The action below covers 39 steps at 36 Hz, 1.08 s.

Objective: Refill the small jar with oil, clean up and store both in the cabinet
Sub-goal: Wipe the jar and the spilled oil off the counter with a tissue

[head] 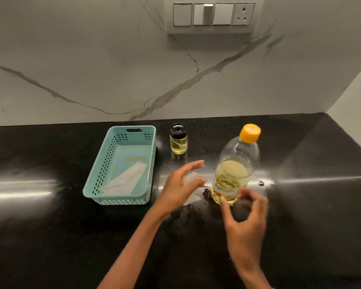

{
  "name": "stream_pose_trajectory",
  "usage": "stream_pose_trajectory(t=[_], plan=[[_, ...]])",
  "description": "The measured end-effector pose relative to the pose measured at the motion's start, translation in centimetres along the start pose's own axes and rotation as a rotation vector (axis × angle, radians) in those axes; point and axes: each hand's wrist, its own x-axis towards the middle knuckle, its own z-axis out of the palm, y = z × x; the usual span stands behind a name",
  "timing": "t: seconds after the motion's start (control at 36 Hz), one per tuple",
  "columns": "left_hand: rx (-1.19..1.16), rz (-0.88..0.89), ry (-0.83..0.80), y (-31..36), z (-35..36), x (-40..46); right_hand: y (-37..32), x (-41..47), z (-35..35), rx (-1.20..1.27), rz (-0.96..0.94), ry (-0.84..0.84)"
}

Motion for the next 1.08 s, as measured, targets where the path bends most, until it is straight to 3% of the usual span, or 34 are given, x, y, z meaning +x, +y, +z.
stream_pose_trajectory(t=[0.06,0.17,0.25,0.69,1.08], plan=[[0.003,0.018,-0.076,0.8,1.2,0.0,0.8,1.9,-1.3,-0.045,0.031,-0.004],[-0.016,0.047,-0.097,1.9,2.8,0.8,2.0,5.3,-2.2,-0.098,0.048,-0.238],[0.012,0.082,-0.087,2.2,3.5,1.4,2.2,6.7,-2.1,-0.052,0.040,-0.324],[-0.017,0.196,0.038,5.5,3.1,8.2,1.9,15.6,0.2,0.126,-0.056,-0.348],[0.071,0.100,0.110,3.5,2.5,17.7,5.6,22.8,5.7,0.177,0.106,-0.434]])
